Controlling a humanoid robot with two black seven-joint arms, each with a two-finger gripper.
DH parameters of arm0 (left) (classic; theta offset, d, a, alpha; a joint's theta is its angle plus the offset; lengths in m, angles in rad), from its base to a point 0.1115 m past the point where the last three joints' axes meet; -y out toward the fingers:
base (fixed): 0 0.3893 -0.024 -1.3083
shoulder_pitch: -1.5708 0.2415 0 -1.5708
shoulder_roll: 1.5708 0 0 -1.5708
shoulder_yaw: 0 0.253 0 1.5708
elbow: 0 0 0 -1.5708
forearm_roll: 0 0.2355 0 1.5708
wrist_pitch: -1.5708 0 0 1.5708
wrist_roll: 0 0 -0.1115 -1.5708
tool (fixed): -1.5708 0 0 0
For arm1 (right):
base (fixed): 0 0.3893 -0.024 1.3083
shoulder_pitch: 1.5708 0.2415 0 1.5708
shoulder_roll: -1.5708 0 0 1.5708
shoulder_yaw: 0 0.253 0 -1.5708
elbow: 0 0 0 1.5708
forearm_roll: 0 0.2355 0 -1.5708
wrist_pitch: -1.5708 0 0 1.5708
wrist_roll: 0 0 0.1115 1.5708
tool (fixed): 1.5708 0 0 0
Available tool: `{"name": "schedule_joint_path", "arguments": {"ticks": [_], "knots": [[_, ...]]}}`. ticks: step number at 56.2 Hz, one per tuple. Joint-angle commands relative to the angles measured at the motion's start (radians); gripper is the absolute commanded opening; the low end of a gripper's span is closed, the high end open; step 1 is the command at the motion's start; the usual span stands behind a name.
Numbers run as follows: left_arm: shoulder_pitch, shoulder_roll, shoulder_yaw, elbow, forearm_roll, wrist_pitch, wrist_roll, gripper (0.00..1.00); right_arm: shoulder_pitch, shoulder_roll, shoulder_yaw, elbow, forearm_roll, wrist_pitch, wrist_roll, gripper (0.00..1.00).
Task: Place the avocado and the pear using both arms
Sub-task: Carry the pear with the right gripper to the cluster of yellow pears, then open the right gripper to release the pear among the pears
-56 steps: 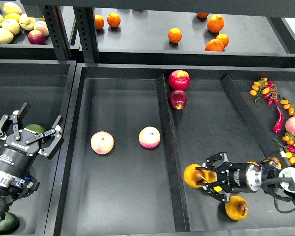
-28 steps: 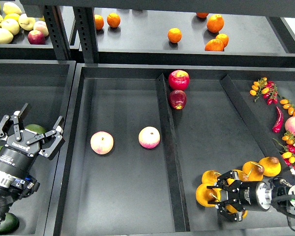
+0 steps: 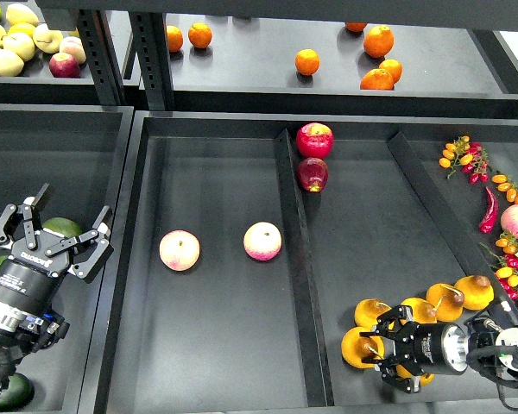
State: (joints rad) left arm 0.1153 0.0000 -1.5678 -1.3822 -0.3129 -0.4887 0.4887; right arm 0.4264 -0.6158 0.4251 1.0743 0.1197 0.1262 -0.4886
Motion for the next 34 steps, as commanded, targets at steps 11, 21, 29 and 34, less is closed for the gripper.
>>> {"name": "schedule_joint_path", "arguments": {"ticks": [11, 21, 29, 34], "knots": [[0.004, 0.000, 0.000, 0.000, 0.001, 0.000, 0.000, 0.99, 0.011, -0.001, 0.008, 0.009, 0.003, -0.019, 0.000, 0.82], [0.006, 0.000, -0.001, 0.000, 0.001, 0.000, 0.000, 0.99, 0.021, 0.001, 0.098, 0.042, 0.014, -0.043, 0.000, 0.88], [0.006, 0.000, 0.000, 0.000, 0.001, 0.000, 0.000, 0.99, 0.043, 0.048, 0.244, 0.075, 0.021, -0.095, 0.000, 0.89], [0.007, 0.000, 0.000, 0.000, 0.001, 0.000, 0.000, 0.99, 0.063, 0.165, 0.392, 0.066, 0.021, -0.154, 0.000, 0.89]]}}
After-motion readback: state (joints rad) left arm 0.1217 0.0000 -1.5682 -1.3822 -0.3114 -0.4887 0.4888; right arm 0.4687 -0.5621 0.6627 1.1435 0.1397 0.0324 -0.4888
